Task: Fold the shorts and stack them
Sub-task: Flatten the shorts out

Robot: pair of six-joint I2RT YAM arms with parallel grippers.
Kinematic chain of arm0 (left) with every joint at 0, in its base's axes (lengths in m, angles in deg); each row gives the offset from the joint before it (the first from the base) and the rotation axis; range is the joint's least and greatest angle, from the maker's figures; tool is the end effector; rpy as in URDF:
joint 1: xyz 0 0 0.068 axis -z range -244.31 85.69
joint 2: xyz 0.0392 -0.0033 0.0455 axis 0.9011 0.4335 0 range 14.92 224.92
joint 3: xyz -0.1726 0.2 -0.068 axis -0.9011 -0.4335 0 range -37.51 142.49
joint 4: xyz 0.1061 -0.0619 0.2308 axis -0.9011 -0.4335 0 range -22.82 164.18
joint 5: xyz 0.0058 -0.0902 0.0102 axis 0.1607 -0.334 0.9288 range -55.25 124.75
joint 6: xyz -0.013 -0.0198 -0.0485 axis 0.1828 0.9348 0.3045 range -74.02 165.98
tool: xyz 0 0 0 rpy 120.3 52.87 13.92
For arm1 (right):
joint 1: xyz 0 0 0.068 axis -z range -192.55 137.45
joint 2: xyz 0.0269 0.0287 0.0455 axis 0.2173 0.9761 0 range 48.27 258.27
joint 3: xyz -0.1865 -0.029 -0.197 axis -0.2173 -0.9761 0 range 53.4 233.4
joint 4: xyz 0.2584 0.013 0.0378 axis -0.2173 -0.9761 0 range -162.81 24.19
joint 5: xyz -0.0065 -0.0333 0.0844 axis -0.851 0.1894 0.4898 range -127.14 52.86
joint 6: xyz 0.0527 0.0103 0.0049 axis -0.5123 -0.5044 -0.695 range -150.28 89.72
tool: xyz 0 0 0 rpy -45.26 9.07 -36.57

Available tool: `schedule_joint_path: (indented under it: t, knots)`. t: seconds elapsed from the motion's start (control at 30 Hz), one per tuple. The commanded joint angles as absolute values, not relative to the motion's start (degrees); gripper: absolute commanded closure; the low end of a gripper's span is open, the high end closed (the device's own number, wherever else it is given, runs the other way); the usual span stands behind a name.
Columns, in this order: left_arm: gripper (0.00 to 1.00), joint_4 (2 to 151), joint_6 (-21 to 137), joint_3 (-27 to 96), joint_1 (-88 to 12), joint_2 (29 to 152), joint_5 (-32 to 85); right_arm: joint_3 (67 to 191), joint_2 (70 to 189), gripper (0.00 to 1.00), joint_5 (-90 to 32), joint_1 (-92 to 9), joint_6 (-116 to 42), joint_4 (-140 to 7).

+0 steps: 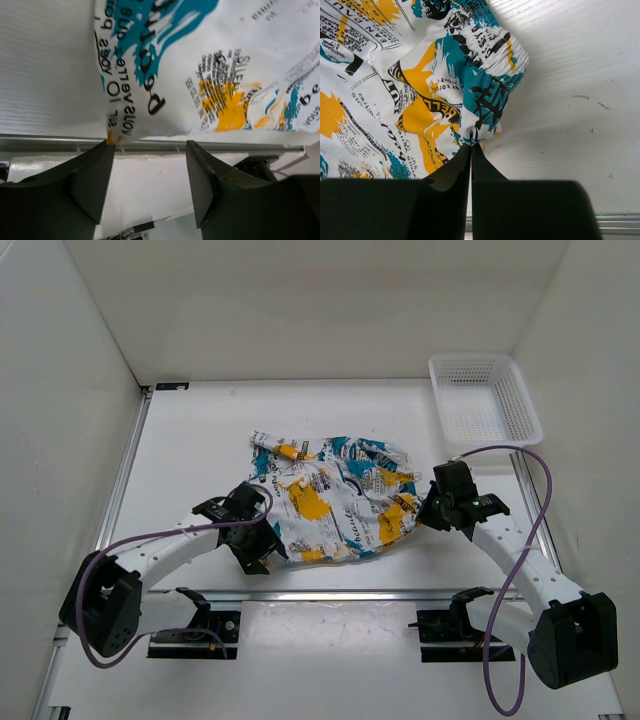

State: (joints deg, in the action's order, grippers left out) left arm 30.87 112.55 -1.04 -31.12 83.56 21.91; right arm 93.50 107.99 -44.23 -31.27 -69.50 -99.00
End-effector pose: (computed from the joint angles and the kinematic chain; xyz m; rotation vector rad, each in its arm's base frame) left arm 0.1550 -0.1109 0.1744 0.8447 -2.9717 0.5248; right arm 0.1946 0.0613 0.2286 0.4968 2.4535 0.2719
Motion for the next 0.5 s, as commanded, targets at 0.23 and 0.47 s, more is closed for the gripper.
schedule_joint_path:
  t: [0.23,0.47]
  knots:
    - [0.43,34.81,114.10,-1.82,-31.00,89.97,28.77,96.03,108.12,1.00,-44.26,-31.09,-68.69,-99.38]
    - [0.61,35.34,112.35,1.07,-31.00,93.32,31.15,96.03,108.12,1.00,-44.78,-31.09,-68.69,-99.38]
